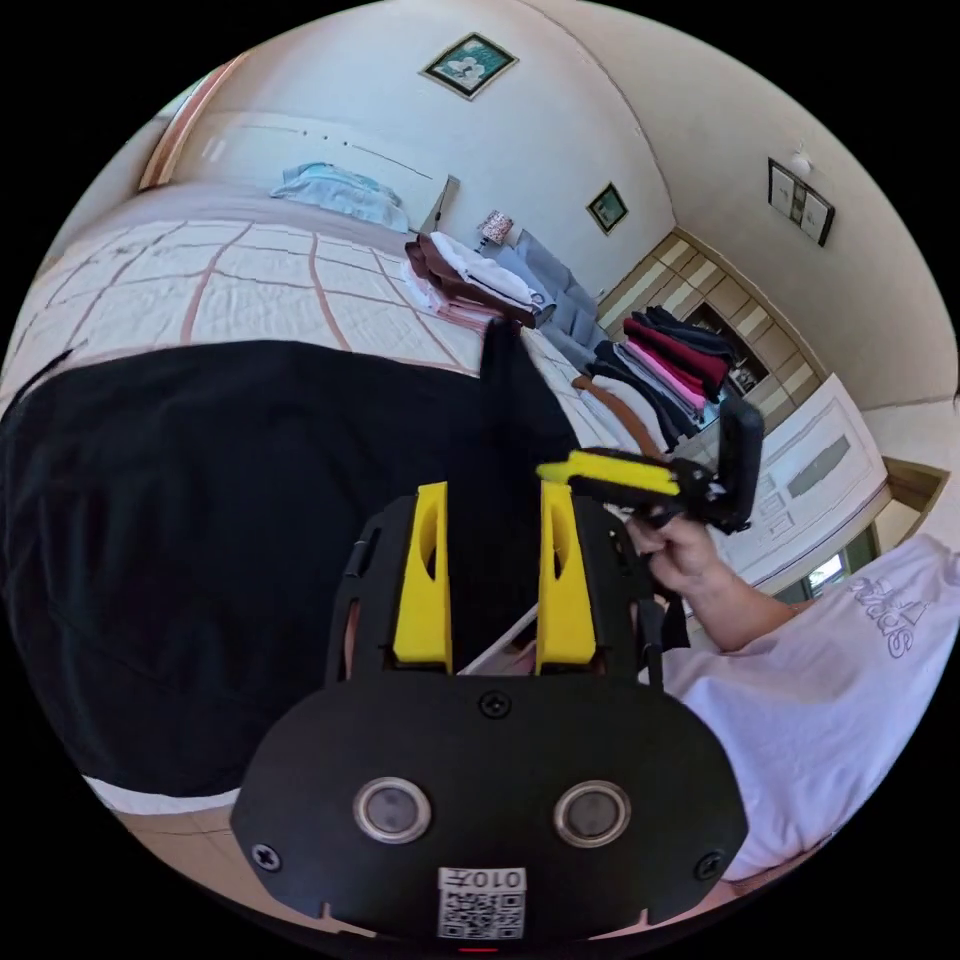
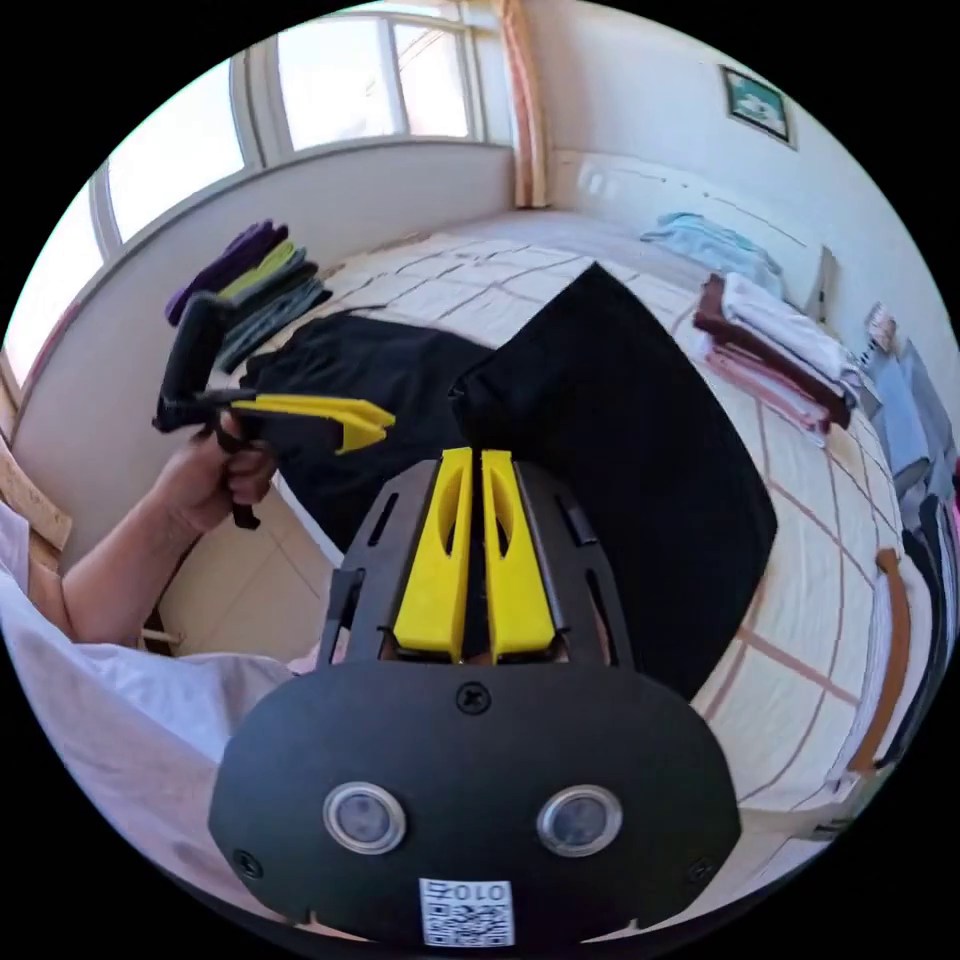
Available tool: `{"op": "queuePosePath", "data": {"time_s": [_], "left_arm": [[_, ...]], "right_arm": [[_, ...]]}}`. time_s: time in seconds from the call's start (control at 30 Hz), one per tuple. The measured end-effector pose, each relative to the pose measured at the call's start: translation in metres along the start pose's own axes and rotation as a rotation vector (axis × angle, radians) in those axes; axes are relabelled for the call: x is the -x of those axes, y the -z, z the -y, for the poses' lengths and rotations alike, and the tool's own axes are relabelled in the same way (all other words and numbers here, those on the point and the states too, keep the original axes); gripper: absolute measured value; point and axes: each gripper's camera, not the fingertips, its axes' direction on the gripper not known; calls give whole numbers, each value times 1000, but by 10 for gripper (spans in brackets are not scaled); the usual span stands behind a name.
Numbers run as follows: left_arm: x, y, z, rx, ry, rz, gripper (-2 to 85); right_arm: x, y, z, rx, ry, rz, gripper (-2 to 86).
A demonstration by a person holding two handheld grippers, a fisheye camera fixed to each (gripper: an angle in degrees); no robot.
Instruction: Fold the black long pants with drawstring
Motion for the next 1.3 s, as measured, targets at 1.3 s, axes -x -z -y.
{"op": "queuePosePath", "data": {"time_s": [1.3], "left_arm": [[39,24,145,237,122,27,17]], "right_arm": [[-15,-68,-146,-34,-70,-11,43]]}}
